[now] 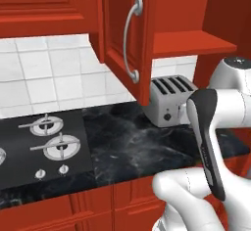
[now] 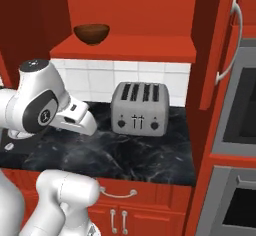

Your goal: Take the smaller bowl and place it next to the appetizer plate on the dining counter , and place the larger bowl next to the plate with cooked food.

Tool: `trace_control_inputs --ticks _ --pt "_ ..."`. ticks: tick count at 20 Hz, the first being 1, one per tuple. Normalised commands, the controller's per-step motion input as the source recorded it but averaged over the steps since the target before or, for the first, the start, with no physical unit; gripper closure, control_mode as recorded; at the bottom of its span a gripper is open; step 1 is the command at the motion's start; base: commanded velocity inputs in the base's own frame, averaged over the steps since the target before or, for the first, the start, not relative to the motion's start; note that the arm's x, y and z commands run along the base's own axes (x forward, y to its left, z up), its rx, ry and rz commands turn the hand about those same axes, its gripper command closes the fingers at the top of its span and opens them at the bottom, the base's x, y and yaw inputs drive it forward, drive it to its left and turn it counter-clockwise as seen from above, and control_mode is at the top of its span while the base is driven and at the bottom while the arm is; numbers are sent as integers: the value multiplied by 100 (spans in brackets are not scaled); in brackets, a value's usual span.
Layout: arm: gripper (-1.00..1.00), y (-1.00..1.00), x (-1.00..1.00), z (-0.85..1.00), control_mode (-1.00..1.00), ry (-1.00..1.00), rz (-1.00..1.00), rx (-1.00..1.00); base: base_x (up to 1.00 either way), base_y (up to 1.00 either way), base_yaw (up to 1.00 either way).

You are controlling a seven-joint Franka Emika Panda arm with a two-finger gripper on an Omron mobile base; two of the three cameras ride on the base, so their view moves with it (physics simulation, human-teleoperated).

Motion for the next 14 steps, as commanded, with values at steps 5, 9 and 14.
trace_control_inputs --ticks 5,9,14 --pt "-100 0 0 0 100 0 0 0 69 -25 34" --pt "-100 0 0 0 100 0 0 0 48 -22 27" --pt "-100 -41 -18 38 -100 -9 16 19 0 0 0"
